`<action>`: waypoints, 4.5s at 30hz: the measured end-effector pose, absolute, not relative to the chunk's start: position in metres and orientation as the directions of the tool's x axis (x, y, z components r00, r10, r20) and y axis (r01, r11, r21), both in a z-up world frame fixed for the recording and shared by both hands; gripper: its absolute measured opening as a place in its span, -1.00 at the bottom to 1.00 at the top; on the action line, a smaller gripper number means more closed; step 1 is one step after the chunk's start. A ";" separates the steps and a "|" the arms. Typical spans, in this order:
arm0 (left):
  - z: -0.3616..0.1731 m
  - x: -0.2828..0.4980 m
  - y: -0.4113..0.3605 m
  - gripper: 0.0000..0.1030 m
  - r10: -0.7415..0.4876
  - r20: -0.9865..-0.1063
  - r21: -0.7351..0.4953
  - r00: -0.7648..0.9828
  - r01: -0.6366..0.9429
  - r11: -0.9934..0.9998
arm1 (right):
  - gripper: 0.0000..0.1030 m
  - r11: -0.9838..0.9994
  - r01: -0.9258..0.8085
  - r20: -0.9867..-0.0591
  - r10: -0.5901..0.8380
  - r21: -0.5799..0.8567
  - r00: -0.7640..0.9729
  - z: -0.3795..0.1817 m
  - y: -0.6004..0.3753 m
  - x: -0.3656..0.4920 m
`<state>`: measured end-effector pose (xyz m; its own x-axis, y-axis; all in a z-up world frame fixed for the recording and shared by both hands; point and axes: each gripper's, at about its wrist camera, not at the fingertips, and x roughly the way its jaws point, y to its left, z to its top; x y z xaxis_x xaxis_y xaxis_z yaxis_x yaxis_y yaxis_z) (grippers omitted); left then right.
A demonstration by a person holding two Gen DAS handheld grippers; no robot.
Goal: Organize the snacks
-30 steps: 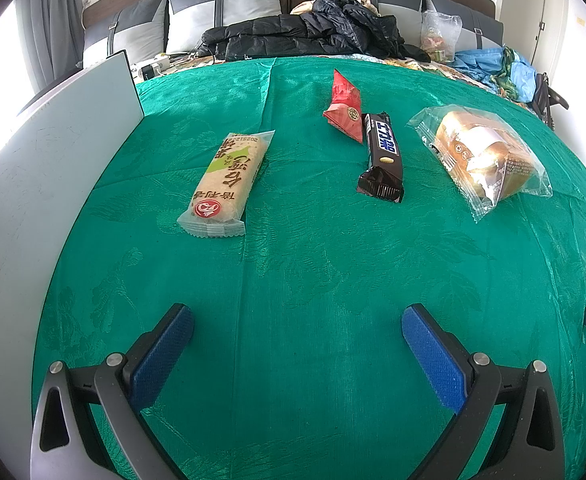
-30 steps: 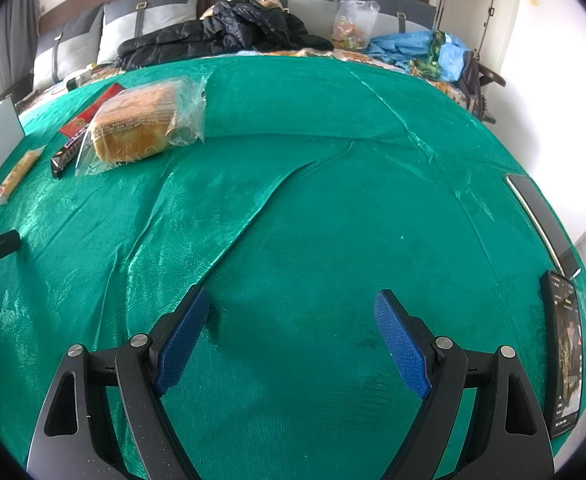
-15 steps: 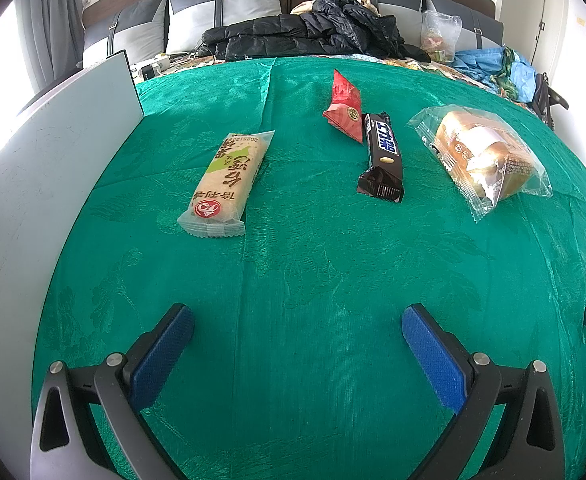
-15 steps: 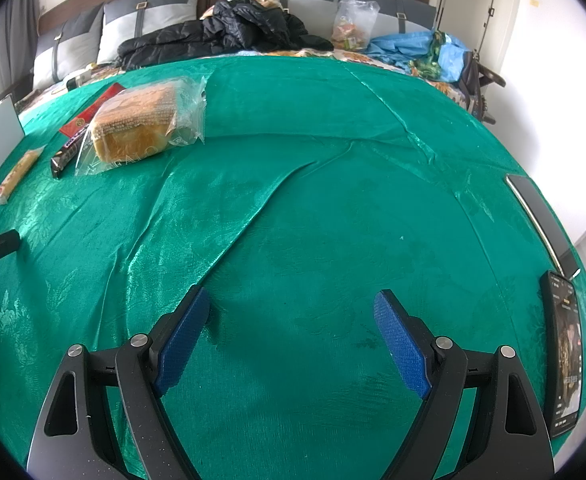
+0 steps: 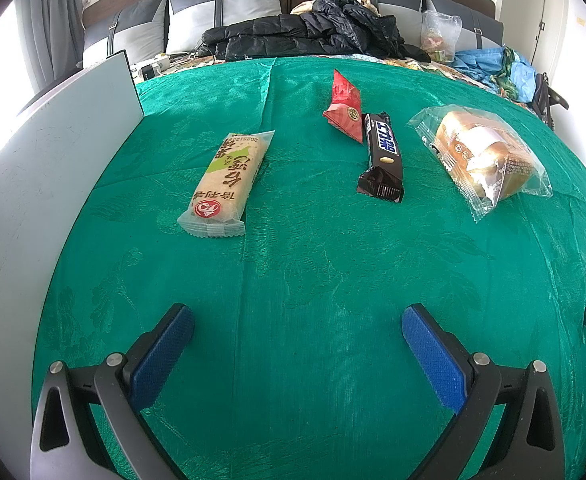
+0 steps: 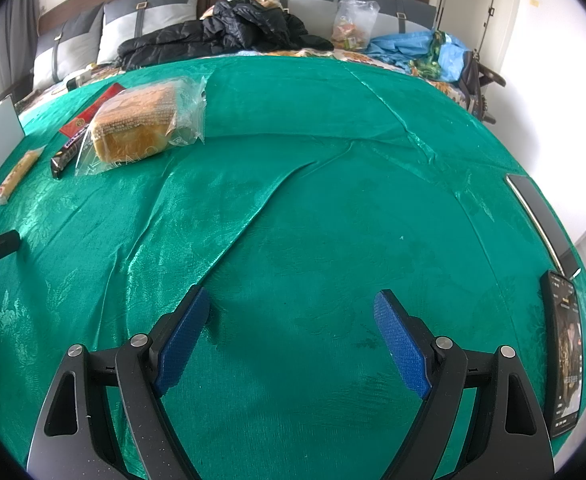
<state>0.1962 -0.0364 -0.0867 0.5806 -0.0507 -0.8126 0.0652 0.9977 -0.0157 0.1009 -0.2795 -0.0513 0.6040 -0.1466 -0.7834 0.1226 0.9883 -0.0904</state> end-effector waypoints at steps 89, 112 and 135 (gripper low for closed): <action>-0.052 0.217 0.001 0.99 -0.146 -0.848 -0.073 0.509 0.162 0.984 | 0.67 0.989 0.124 -0.786 -0.139 -0.080 0.603 -0.052 -0.279 0.102; -0.059 0.189 0.027 -0.42 -0.131 -0.879 -0.076 0.458 0.137 0.988 | 0.67 0.989 0.124 -0.786 -0.138 -0.078 0.602 -0.052 -0.277 0.102; -0.088 0.162 0.042 1.00 -0.048 -0.812 -0.016 0.581 0.060 0.998 | 0.68 0.990 0.125 -0.790 -0.124 -0.060 0.601 -0.052 -0.280 0.102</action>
